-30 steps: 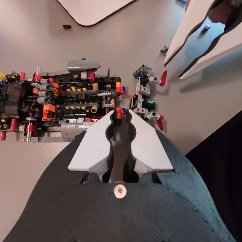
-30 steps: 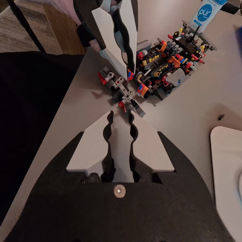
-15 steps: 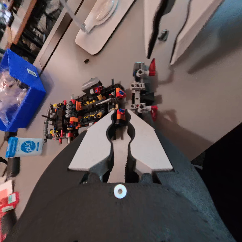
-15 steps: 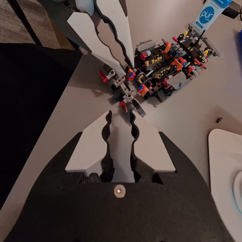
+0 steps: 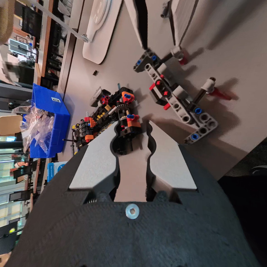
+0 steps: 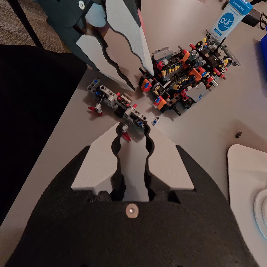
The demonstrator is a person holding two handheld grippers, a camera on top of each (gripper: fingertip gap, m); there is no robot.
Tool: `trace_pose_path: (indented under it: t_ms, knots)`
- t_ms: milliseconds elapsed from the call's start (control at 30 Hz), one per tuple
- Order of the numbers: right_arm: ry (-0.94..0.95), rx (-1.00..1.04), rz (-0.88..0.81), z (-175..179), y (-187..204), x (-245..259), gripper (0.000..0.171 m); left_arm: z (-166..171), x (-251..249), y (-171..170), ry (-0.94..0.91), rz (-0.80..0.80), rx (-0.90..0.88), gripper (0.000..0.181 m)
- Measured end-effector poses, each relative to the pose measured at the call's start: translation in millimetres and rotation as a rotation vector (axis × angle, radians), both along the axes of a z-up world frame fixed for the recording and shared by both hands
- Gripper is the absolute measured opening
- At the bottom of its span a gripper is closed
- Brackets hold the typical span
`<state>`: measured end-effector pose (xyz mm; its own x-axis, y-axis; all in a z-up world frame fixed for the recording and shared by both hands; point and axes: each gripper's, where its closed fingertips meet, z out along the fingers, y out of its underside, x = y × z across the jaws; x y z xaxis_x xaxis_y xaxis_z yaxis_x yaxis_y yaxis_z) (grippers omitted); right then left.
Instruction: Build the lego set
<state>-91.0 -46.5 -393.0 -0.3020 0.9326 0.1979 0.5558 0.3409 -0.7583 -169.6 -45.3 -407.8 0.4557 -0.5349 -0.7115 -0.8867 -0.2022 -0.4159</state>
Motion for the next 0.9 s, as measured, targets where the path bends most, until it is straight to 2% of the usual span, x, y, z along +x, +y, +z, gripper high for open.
trace_pose_path:
  t_ms: [300,467,633,700,800,900]
  knots:
    - [0.025,0.132,0.075,2.5,-12.8,-2.0,0.034,-4.0,-1.8,12.0,0.170,-0.017,0.158,0.014]
    - [0.020,0.266,0.103,-1.6,-14.5,-2.5,0.037,-6.1,-2.1,14.1,0.176,-0.012,0.193,0.013]
    - [0.073,0.359,0.142,6.6,-12.3,-4.5,0.037,1.1,-4.4,11.0,0.143,-0.007,0.226,0.022]
    - [0.051,0.385,0.170,3.3,-10.2,-5.7,0.037,10.0,-7.7,3.6,0.106,-0.001,0.237,0.019]
    - [0.015,0.419,0.222,-3.9,-5.9,-8.4,0.038,24.4,-7.0,-15.6,0.009,-0.019,0.203,0.021]
    - [-0.025,0.388,0.282,-10.3,-8.5,-14.2,0.036,34.8,14.2,-42.6,-0.098,-0.108,0.127,0.024]
